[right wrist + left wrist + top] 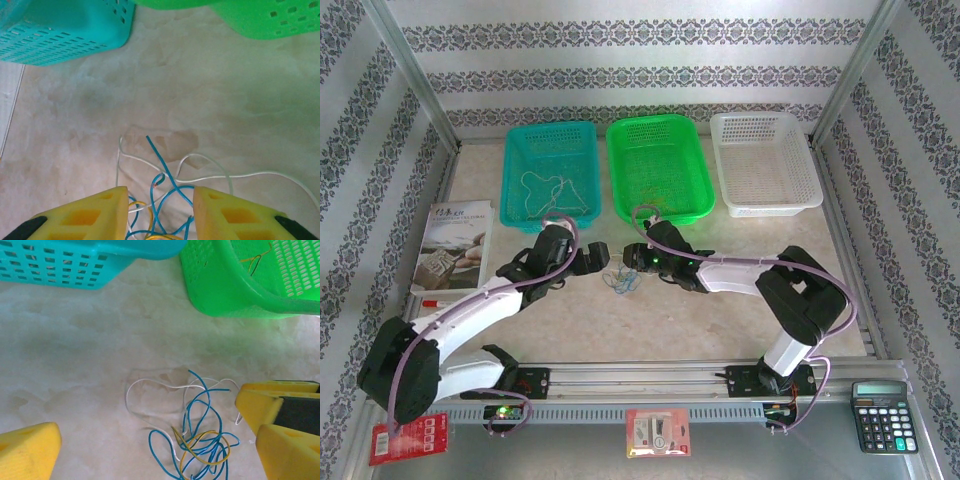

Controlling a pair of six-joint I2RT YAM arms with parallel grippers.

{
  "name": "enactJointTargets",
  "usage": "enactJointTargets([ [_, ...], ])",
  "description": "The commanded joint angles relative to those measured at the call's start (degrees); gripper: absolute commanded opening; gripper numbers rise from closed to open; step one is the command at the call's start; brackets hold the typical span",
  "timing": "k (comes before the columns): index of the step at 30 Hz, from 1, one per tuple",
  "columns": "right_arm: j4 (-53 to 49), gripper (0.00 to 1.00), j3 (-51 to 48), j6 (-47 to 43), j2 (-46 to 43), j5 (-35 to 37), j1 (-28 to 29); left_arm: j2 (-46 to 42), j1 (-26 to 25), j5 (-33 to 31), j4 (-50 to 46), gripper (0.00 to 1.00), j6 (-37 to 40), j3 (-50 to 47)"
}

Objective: Untangle the cables

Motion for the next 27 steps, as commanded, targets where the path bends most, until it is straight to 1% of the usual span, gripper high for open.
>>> enactJointTargets([
  [1,1.17,0.38,2.12,-1.07,1.79,1.51,0.40,-1.10,0.52,-1.48,-0.02,1.00,-0.96,-0.89],
  [4,1.18,0.34,3.15,-1.14,3.27,1.32,0.31,-1.38,0.52,-1.41,0.03,1.00,-1.00,-0.89],
  [13,1.17,0.32,5.54,-1.15,6.18,0.78,-0.40,-2.38,0.50,-1.36,0.22,1.00,-1.19,-1.16],
  [17,1.10,0.28,6.18,-1.13,7.43,0.29,-0.83,-2.52,0.47,-1.39,0.25,1.00,-1.44,-1.41],
  [19,1.25,0.22,6.27,-1.08,7.62,0.07,-0.83,-2.59,0.50,-1.26,0.27,1.00,-1.43,-1.48],
  [24,1.70,0.00,5.34,-1.47,6.16,-0.67,-0.83,-3.03,0.53,-1.49,0.17,1.00,-1.22,-1.50],
  [27,1.50,0.00,4.12,-1.73,3.30,-1.24,-0.75,-3.21,0.48,-1.47,0.37,1.00,-1.10,-1.56],
])
